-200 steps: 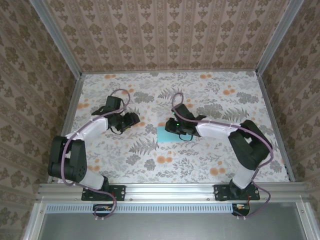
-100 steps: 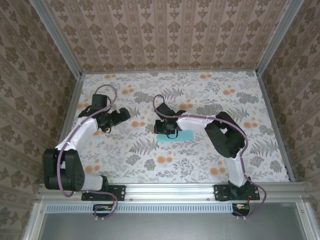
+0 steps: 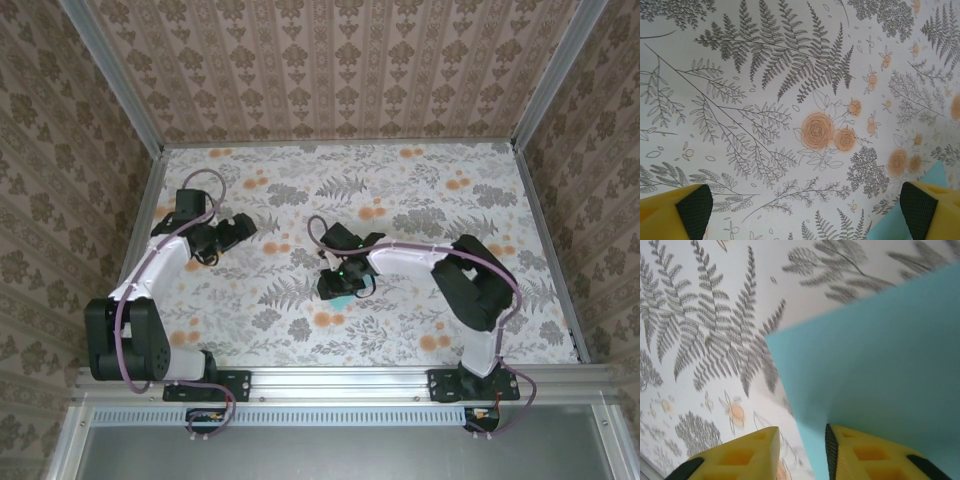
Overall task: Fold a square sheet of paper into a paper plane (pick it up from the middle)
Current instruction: Rotate the square sheet of paper at the center of the table.
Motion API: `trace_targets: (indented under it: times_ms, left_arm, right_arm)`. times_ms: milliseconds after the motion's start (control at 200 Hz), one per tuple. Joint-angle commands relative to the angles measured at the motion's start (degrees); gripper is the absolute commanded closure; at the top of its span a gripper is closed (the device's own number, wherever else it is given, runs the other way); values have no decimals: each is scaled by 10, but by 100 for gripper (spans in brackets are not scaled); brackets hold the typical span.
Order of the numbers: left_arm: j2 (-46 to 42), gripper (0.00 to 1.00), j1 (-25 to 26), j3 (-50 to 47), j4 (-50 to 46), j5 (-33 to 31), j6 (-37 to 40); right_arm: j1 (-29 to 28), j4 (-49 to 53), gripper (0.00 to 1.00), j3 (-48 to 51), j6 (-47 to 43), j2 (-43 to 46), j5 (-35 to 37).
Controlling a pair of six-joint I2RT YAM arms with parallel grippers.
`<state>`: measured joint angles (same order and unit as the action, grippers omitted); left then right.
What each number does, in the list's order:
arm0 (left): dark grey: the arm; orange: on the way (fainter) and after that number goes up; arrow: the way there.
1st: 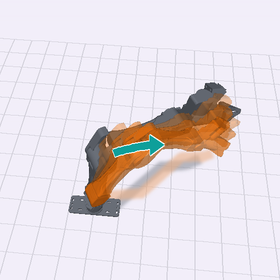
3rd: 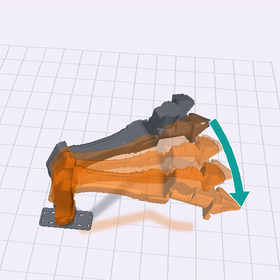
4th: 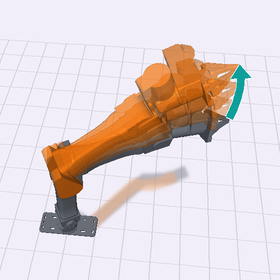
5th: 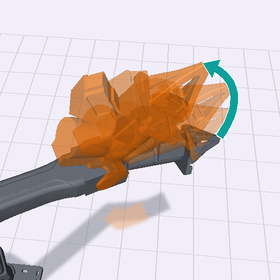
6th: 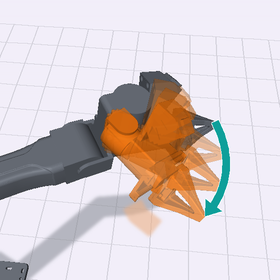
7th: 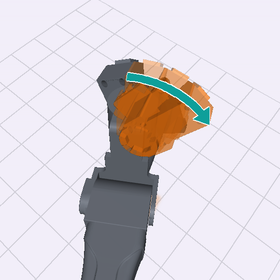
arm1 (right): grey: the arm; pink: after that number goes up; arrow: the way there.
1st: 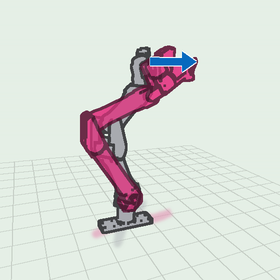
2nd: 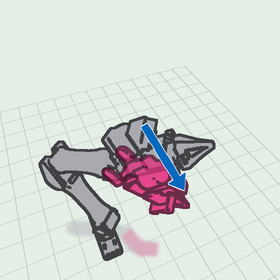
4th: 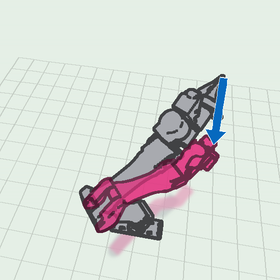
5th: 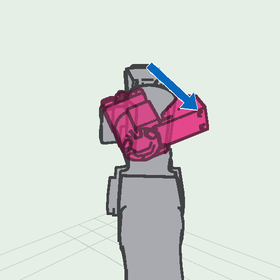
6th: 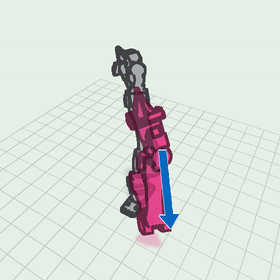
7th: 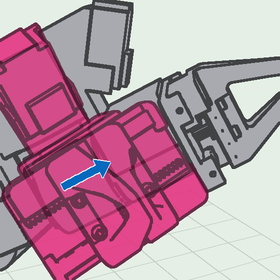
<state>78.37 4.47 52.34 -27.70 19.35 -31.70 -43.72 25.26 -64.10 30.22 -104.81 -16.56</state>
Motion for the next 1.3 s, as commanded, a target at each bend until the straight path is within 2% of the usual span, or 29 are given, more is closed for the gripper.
trace_targets:
  times_ms: [0, 140, 240, 370, 645, 840, 1040, 1260, 1290]
  left_arm:
    - [-1, 1, 7, -10, 14, 35, 4]
    - [5, 0, 26, -9, 19, 52, 10]
    - [18, 0, 40, -7, 25, 71, 9]
    - [38, 0, 61, -4, 36, 96, 5]
    - [75, 0, 102, -4, 46, 140, -11]
    - [88, 0, 133, -15, 56, 168, -28]
    - [103, 3, 175, -52, 116, 221, -78]
    - [91, 7, 213, -84, 156, 218, -134]
    - [92, 7, 233, -87, 157, 217, -138]
  right_arm:
    - [24, 9, 61, 29, 85, 67, 103]
    - [62, 13, 54, 67, 190, 84, 196]
    - [92, -7, 51, 78, 216, 77, 197]
    - [108, -7, 50, 48, 205, 48, 195]
    - [111, -1, 51, -8, 184, -28, 176]
    - [112, -19, 53, -51, 126, -76, 136]
    - [109, -32, 55, -68, 94, -30, 103]
    - [86, -36, 55, -49, 130, -11, 77]
    - [85, -46, 55, -39, 136, -10, 72]
